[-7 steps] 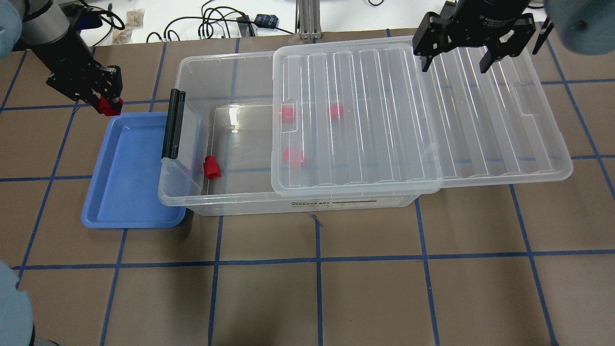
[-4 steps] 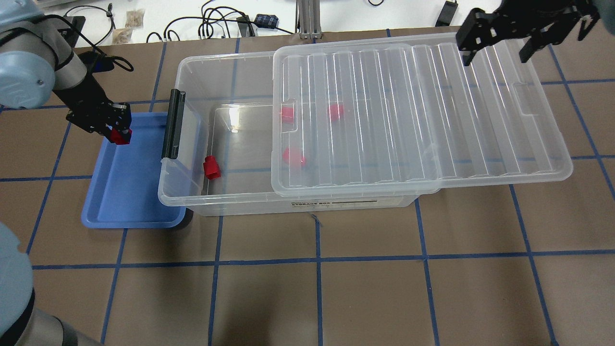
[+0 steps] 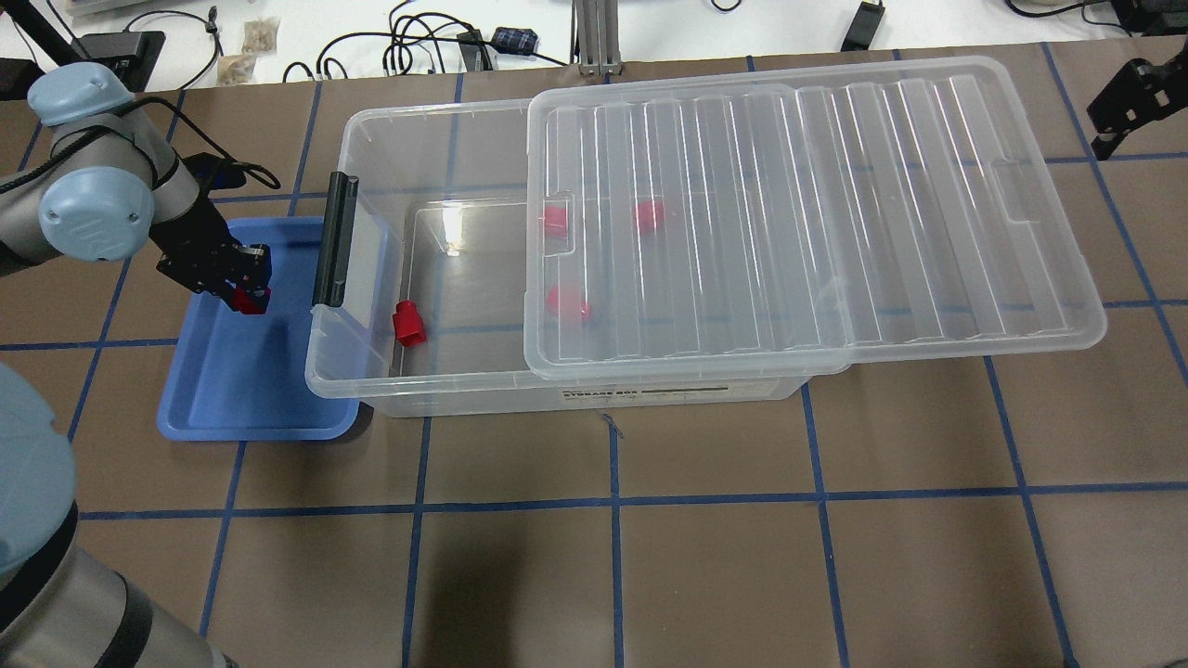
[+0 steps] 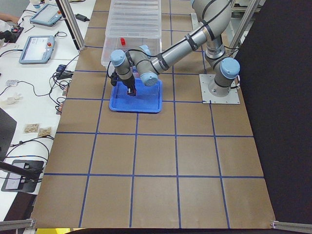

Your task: Place red block in blue tray from box

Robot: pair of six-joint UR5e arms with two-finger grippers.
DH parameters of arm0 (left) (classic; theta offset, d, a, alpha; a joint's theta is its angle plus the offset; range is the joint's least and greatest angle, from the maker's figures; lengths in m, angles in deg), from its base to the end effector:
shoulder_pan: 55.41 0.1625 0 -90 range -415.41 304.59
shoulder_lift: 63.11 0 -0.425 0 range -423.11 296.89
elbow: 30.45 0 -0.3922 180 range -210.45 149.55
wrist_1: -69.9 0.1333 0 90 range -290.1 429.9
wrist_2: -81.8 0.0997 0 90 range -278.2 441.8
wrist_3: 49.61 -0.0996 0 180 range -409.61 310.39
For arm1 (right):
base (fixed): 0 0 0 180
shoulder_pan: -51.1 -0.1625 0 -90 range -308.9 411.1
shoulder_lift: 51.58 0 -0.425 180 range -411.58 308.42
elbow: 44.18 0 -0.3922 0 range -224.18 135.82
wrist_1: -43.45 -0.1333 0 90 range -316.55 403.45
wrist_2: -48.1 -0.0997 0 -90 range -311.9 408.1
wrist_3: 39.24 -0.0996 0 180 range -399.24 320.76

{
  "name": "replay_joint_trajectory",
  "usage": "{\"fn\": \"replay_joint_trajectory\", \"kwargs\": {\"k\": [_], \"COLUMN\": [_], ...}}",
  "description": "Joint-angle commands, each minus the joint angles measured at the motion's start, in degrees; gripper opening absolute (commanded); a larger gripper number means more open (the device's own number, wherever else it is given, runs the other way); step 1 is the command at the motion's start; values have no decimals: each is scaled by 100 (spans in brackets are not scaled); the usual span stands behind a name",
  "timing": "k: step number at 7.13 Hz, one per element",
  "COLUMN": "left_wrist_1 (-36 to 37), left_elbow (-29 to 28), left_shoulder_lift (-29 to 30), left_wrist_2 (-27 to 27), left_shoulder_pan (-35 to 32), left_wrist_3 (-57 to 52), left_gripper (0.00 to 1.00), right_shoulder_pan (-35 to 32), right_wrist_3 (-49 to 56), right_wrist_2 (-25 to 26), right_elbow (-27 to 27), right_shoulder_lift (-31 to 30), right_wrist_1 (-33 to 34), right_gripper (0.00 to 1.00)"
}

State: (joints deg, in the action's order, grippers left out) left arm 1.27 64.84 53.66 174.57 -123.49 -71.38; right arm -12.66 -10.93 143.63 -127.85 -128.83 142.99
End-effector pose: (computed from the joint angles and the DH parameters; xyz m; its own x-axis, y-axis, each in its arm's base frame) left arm 0.1060 -0.6077 0.2175 -0.9997 -0.0005 0.0247 0.0042 0.9818 0.1899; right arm -0.1492 -0.5825 0.4396 -0.9933 -0.0332 0.1105 -0.0336 0.9994 -0.0023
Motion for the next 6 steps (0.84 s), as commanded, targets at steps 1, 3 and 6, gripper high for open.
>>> {"fn": "replay_joint_trajectory", "kwargs": {"k": [1,3,6], "left_wrist_1": [69,113,122], "left_elbow": [16,8,-10], "left_shoulder_lift": [162,258,259], "left_wrist_2": [14,14,14], "left_shoulder_pan": [76,76,76], "left_wrist_3": [-47,-100,-100], "left_gripper": [0,26,88], "right_shoulder_pan": [224,180,-4], "right_wrist_3": [325,9,-370], "right_wrist_2": [19,-78,-595], "right_elbow": [-9,-44,-440], "right_shoulder_lift": [587,763,720], "right_wrist_1": [504,443,574], "right_gripper": [100,100,100]}}
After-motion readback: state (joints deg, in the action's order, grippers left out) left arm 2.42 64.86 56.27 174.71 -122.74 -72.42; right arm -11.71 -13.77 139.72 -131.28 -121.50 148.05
